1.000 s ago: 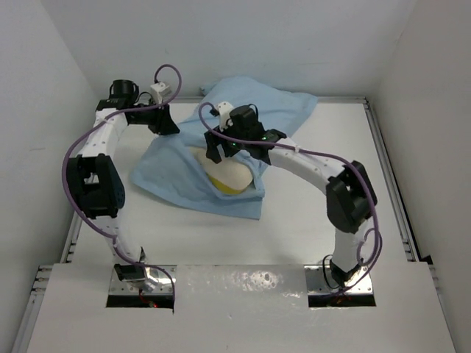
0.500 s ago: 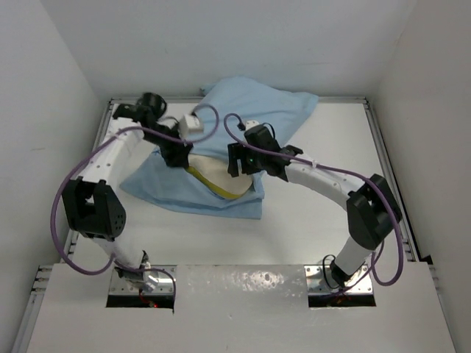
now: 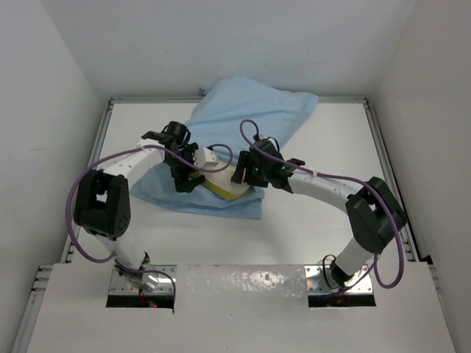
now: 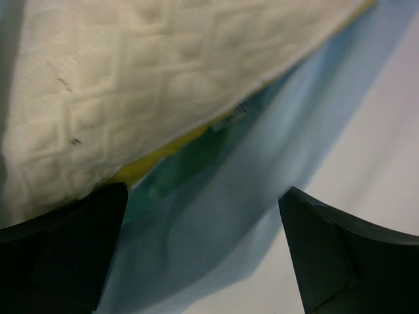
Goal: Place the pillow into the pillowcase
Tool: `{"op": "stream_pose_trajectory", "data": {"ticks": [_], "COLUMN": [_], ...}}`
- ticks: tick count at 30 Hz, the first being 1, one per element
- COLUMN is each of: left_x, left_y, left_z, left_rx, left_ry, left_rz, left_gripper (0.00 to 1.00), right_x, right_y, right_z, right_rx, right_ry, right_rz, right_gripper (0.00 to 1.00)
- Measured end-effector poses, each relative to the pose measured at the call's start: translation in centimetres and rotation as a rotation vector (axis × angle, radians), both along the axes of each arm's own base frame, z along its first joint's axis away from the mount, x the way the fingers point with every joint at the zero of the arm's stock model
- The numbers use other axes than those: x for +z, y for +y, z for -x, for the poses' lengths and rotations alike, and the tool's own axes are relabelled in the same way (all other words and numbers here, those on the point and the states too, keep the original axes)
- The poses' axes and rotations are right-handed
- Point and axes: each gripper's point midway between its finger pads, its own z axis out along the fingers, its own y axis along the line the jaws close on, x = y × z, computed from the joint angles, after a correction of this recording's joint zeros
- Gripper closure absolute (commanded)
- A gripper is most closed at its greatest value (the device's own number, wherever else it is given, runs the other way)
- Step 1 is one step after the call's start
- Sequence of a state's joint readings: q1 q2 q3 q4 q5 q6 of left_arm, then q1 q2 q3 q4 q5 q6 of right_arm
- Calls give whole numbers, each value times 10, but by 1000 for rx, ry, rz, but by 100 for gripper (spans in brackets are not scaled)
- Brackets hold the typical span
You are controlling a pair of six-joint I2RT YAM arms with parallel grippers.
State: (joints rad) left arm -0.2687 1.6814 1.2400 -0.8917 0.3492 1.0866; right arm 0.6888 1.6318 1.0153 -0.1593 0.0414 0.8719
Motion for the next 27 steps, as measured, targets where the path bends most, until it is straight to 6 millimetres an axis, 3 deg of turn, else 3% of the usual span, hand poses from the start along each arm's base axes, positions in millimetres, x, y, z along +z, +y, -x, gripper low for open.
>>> {"op": "stream_pose_trajectory", "data": {"ticks": [2,5,6,7,8,10,11,12,13,18,20,24,27], "left_x": [-6,-24,-30,-37,-42,-52,-51,-48,-40,40,61,65,63], "left_y": [1,9,12,16,18,24,23,21,15,-24,-30,-31,-31], "left_z": [-9,-14,-14,-14,-13,-6,-5,-5,-5,-31,-29,-5,15], "left_rx": [21,51,67,81,79,102,110,113,112,20,-33,-134,-211], "left_ry": [-40,-79,-84,-90,-95,-75,-62,-54,-35,-83,-106,-59,-6], "left_rz": [-13,-56,-70,-85,-98,-114,-101,-83,-47,165,209,234,247], "left_gripper": [13,49,82,99,100,100,100,100,100,100,100,100,100], "right_x": [-3,-13,-17,-22,-26,-33,-36,-37,-39,-29,-17,7,13], "right_y": [3,8,9,11,12,16,20,24,31,75,89,101,104], "right_z": [-2,-3,-3,-4,-5,-7,-8,-11,-14,-46,-60,-85,-103], "right_rx": [-14,-23,-25,-30,-33,-41,-39,-39,-30,-5,-8,-44,-79], "right_ry": [12,38,49,62,74,96,111,119,132,146,113,0,-85], "right_rz": [-16,-28,-26,-26,-25,-27,-33,-38,-49,-156,-213,-274,-293], "right_gripper": [36,35,34,34,34,46,57,93,100,100,100,100,100]}}
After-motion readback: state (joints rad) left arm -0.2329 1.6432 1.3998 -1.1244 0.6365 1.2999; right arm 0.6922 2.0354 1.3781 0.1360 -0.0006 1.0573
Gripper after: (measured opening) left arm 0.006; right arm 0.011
